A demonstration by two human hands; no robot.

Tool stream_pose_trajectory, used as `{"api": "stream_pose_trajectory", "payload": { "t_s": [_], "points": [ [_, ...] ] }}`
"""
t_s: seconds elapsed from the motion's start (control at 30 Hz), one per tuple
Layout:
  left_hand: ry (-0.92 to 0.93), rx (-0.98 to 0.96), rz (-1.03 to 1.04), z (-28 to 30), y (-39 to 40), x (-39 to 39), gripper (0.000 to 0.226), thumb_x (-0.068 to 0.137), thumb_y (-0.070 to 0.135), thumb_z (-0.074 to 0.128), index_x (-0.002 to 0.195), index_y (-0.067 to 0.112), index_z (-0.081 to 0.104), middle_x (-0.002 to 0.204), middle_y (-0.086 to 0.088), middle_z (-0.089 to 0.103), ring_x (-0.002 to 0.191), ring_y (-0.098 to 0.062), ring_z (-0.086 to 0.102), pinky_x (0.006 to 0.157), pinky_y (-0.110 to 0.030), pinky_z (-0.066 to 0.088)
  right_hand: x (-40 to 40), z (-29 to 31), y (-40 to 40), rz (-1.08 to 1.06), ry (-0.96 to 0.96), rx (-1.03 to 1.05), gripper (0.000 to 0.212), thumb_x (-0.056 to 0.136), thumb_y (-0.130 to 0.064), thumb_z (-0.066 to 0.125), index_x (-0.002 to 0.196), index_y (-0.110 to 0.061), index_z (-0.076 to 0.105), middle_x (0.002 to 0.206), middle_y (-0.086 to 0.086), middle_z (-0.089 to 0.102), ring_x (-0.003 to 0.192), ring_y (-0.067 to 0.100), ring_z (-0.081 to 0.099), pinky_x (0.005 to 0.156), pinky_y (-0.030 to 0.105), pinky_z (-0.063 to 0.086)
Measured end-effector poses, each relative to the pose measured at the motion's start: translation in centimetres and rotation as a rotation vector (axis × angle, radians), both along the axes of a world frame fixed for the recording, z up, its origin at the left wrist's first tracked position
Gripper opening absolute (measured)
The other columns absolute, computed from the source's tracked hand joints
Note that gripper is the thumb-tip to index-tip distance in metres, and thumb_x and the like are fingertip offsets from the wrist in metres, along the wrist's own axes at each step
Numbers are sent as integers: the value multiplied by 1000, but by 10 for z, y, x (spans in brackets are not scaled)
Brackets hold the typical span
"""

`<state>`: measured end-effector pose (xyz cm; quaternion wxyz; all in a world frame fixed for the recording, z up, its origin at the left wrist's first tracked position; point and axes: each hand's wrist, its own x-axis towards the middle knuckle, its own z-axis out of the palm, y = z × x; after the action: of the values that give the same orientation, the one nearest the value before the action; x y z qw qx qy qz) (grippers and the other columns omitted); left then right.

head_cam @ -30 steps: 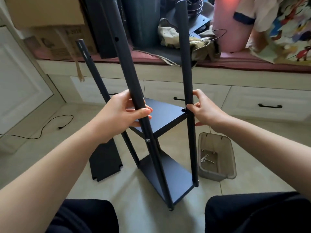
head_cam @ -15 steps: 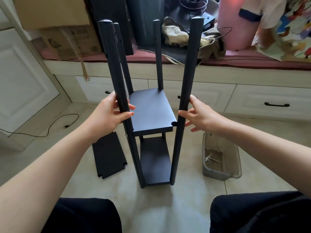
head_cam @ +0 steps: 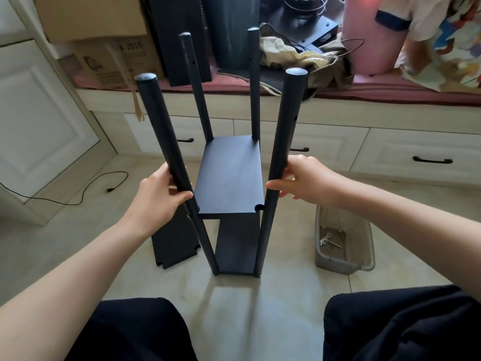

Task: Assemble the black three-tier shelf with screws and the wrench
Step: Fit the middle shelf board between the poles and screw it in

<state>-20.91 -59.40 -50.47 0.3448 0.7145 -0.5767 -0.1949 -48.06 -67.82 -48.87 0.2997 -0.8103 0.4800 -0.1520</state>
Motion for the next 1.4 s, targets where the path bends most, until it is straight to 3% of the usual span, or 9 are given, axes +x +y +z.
{"api": "stream_pose_trajectory", "payload": {
  "t_s": [0.1, 0.17, 0.27, 0.33, 0.4, 0.47, 0.57, 0.77, 1.4],
  "points": [
    [-175, 56, 85, 0, 5, -4, 10, 93, 17, 71, 88, 10, 66, 76, 2, 70, 80, -17, 67, 68, -23, 50, 1, 3, 2, 1, 0, 12, 14, 92, -33, 66, 94, -22, 57, 93, -5, 72, 75, 4, 71, 67, 25, 58],
    [-171, 259, 108, 2, 8, -7, 28, 95, 23, 66, 74, 5, 70, 62, -4, 72, 69, -22, 72, 61, -31, 58, 2, 5, 4, 7, -7, 30, 12, 92, -31, 66, 93, -23, 57, 94, -4, 72, 78, 6, 72, 71, 31, 59],
    [20, 594, -96, 4, 13, -27, 26, 95, 23, 66, 81, 3, 74, 67, -4, 75, 63, -18, 75, 57, -31, 62, 3, 7, 7, 4, -44, 40, 12, 91, -29, 68, 85, -30, 57, 92, -4, 73, 81, 8, 72, 70, 27, 58],
    [-53, 445, -275, -3, 8, -46, 16, 91, 22, 68, 85, 10, 77, 74, 0, 76, 71, -15, 75, 68, -35, 64, 3, 8, 8, -11, -68, 32, 13, 88, -28, 71, 83, -30, 60, 89, -4, 73, 83, 10, 71, 71, 28, 58],
    [-266, 196, -345, -13, -2, -61, 16, 90, 18, 68, 105, 18, 75, 101, 3, 75, 99, -12, 69, 91, -35, 57, 3, 8, 10, -24, -90, 41, 10, 87, -26, 72, 85, -28, 62, 89, -3, 74, 84, 11, 71, 73, 32, 59],
    [-592, 63, -445, -26, -18, -70, 51, 92, 19, 68, 141, 19, 54, 142, 1, 57, 137, -17, 44, 113, -33, 37, 3, 6, 11, -35, -104, 44, 9, 87, -26, 72, 86, -26, 64, 91, -2, 73, 85, 12, 71, 73, 32, 59],
    [-952, 242, -520, -47, -39, -69, 94, 92, 30, 70, 161, 20, 7, 169, -1, 8, 155, -28, 2, 124, -49, 12, 2, 6, 11, -41, -121, 39, 14, 88, -24, 71, 82, -31, 61, 92, -1, 73, 86, 12, 71, 67, 22, 54],
    [-715, 425, -494, -59, -64, -74, 93, 96, 35, 66, 159, 39, -3, 168, 12, -7, 154, -33, -10, 108, -79, 11, -5, 5, 13, -63, -159, 6, 26, 87, -21, 74, 77, -40, 59, 92, -5, 73, 88, 7, 69, 61, 12, 48],
    [-864, 289, -562, -71, -70, -94, 85, 100, 42, 56, 159, 37, -5, 169, 2, -4, 154, -38, -3, 111, -75, 17, -12, 1, 9, -84, -60, -80, 28, 85, -8, 74, 112, -15, 68, 104, -5, 71, 97, 8, 68, 87, 25, 55]
  ]
}}
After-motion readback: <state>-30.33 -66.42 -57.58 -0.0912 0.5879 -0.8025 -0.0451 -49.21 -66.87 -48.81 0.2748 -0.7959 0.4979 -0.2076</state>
